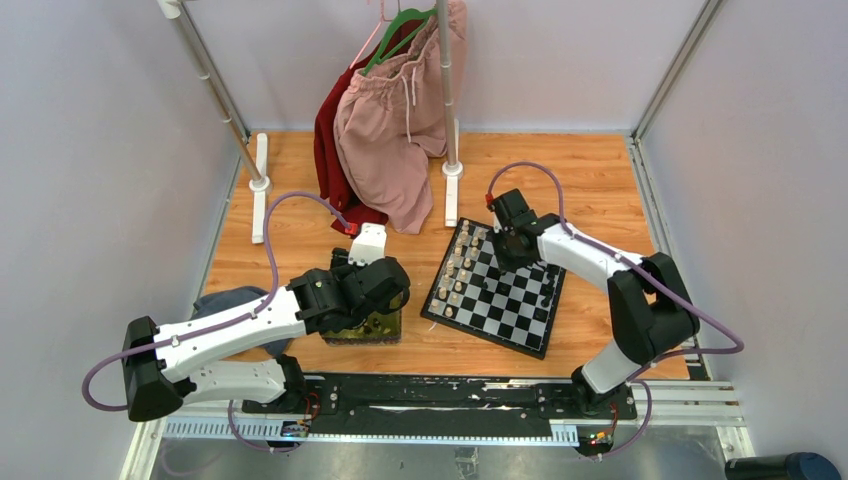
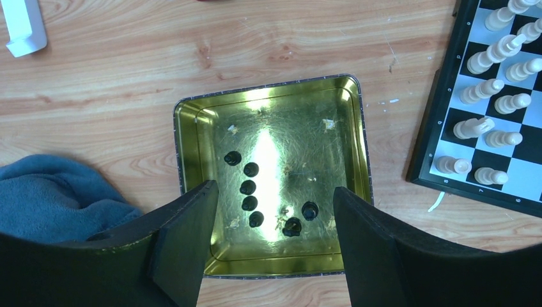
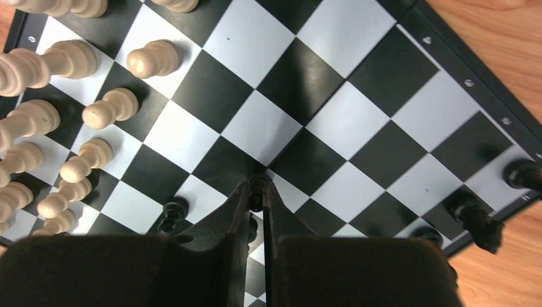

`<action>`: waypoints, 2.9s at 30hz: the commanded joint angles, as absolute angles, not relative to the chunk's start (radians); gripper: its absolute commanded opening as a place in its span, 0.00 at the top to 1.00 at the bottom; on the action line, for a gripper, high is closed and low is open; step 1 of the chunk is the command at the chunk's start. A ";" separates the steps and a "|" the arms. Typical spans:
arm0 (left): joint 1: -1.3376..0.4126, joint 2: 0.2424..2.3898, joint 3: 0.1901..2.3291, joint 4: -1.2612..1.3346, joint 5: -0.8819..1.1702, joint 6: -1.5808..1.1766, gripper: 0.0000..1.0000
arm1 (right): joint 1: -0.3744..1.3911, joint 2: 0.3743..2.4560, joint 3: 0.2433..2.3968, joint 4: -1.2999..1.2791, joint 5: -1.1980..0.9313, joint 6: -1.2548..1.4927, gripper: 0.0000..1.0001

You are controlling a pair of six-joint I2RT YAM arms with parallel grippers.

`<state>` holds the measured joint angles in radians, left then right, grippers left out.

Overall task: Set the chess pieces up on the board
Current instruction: Pick up the chess piece from the chessboard, then place the chess piece on the chessboard.

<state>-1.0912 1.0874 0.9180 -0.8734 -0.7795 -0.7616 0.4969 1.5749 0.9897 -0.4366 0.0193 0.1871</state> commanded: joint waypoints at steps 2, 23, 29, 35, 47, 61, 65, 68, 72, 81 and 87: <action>-1.084 1.080 0.904 -0.866 -0.793 -0.771 0.28 | 0.495 1.523 1.026 -0.498 0.100 0.173 0.97; -1.084 1.031 0.873 -0.869 -0.781 -0.763 0.28 | 0.273 1.560 1.038 -0.476 0.125 0.167 1.00; -1.084 1.018 0.868 -0.872 -0.777 -0.761 0.28 | 0.245 1.599 1.045 -0.452 0.124 0.171 1.00; -1.083 1.012 0.864 -0.877 -0.778 -0.761 0.28 | 0.225 1.622 1.066 -0.441 0.120 0.176 1.00; -1.080 1.046 0.879 -0.876 -0.778 -0.750 0.28 | 0.173 1.658 1.091 -0.431 0.096 0.174 1.00; -1.077 1.089 0.901 -0.864 -0.774 -0.745 0.28 | 0.150 1.689 1.085 -0.440 0.066 0.172 0.95; -1.078 1.092 0.899 -0.864 -0.773 -0.750 0.22 | 0.149 1.688 1.085 -0.439 0.064 0.172 0.81; -1.077 1.092 0.899 -0.864 -0.771 -0.755 0.22 | 0.149 1.682 1.089 -0.438 0.067 0.167 0.74; -1.077 1.094 0.900 -0.864 -0.767 -0.762 0.22 | 0.149 1.670 1.100 -0.444 0.066 0.169 0.72; -1.077 1.109 0.904 -0.864 -0.762 -0.773 0.22 | 0.150 1.597 1.136 -0.460 0.070 0.159 0.69; -1.078 1.129 0.904 -0.861 -0.761 -0.781 0.21 | 0.188 1.509 1.138 -0.472 0.055 0.149 0.67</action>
<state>-1.0828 1.1152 0.8772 -0.8692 -0.7536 -0.7589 0.1661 1.5814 1.1137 -0.4377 0.0696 0.1722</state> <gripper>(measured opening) 0.785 0.320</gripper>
